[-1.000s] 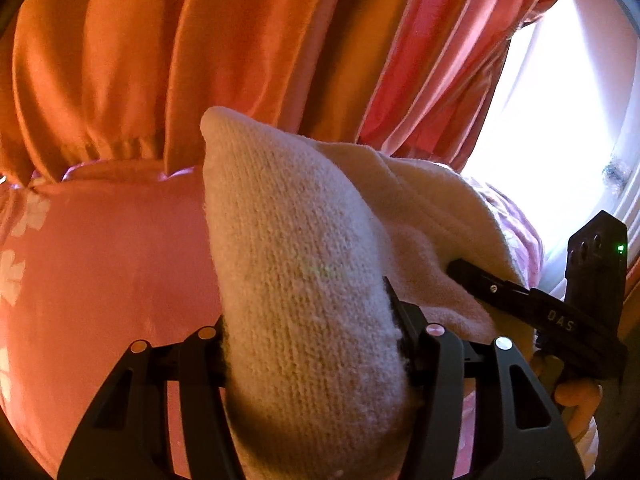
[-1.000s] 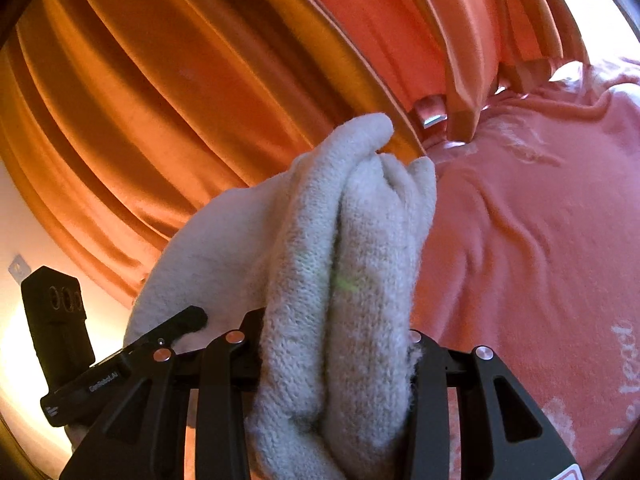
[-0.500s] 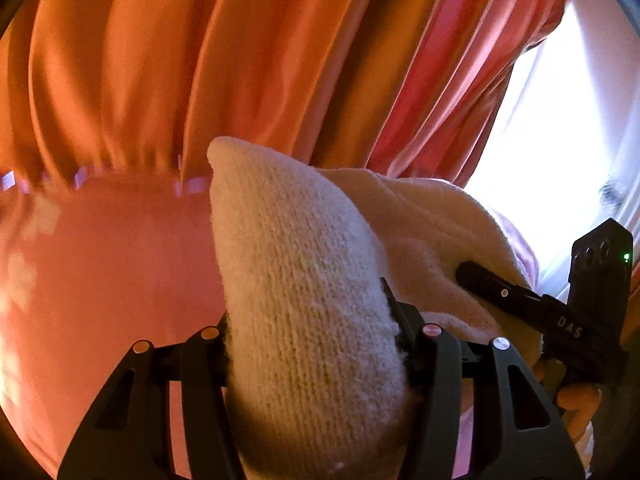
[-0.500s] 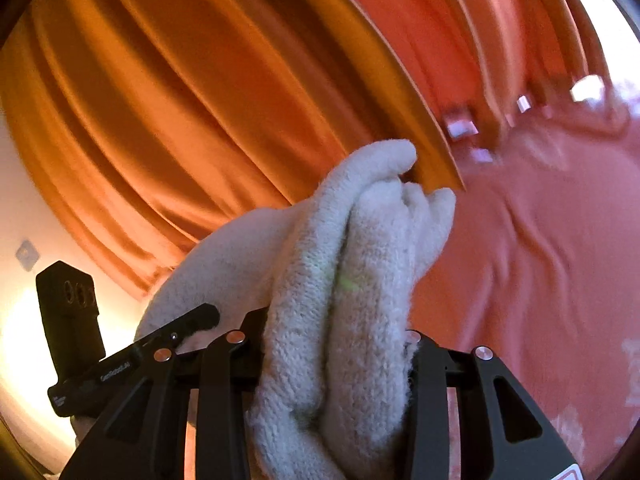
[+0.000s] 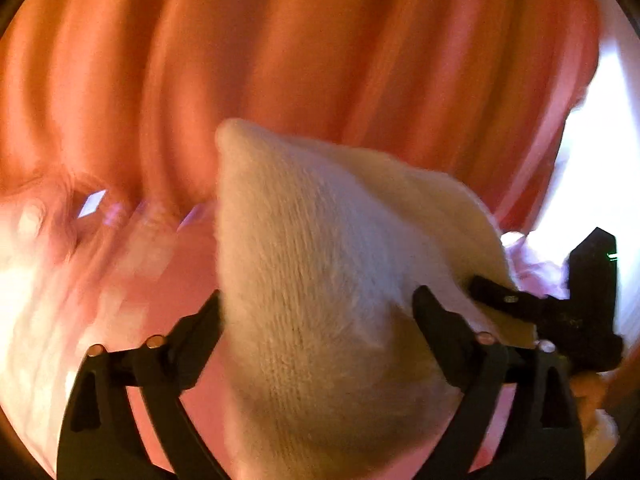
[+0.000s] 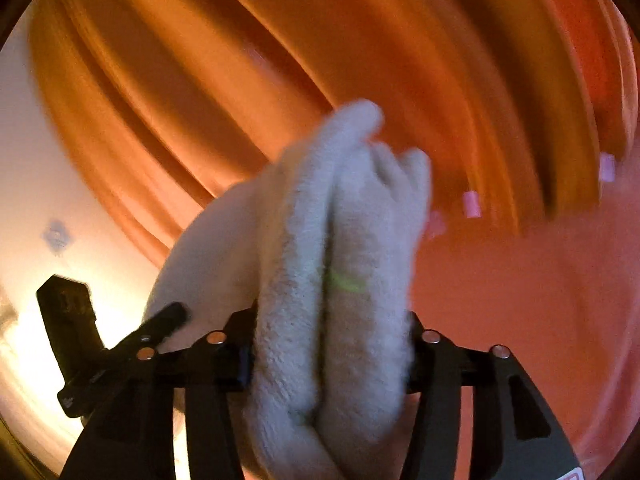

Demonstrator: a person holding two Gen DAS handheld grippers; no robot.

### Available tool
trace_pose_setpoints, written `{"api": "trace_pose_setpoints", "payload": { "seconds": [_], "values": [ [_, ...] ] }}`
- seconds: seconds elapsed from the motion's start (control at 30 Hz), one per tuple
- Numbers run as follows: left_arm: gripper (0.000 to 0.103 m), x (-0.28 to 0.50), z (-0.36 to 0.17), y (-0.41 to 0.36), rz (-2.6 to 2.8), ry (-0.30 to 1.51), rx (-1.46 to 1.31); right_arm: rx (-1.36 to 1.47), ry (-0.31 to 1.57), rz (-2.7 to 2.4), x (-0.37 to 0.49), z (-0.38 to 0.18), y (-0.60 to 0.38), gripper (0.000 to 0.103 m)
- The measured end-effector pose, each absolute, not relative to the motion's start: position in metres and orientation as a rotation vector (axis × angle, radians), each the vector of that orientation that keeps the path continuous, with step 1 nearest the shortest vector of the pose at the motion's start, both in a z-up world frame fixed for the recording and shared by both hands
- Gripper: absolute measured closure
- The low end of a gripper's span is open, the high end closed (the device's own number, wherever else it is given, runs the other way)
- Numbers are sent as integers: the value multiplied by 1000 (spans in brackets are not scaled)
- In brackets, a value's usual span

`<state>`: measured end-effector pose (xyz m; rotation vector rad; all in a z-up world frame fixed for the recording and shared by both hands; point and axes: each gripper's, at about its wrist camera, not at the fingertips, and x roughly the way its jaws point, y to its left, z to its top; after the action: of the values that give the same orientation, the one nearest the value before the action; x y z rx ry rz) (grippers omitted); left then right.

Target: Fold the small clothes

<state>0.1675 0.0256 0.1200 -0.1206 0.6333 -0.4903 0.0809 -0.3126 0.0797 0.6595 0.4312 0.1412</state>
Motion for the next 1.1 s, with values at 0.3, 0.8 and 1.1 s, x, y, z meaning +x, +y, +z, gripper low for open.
{"api": "trace_pose_setpoints", "payload": {
  "seconds": [0.3,0.8,1.1],
  "values": [
    [13,202,18,84,-461,820,-429,753,566,7,110,-11,-319,26],
    [55,210,47,83,-591,713,-471,569,511,191,158,31,-260,65],
    [44,197,12,82,-449,812,-332,547,646,53,160,-15,-260,58]
  ]
}}
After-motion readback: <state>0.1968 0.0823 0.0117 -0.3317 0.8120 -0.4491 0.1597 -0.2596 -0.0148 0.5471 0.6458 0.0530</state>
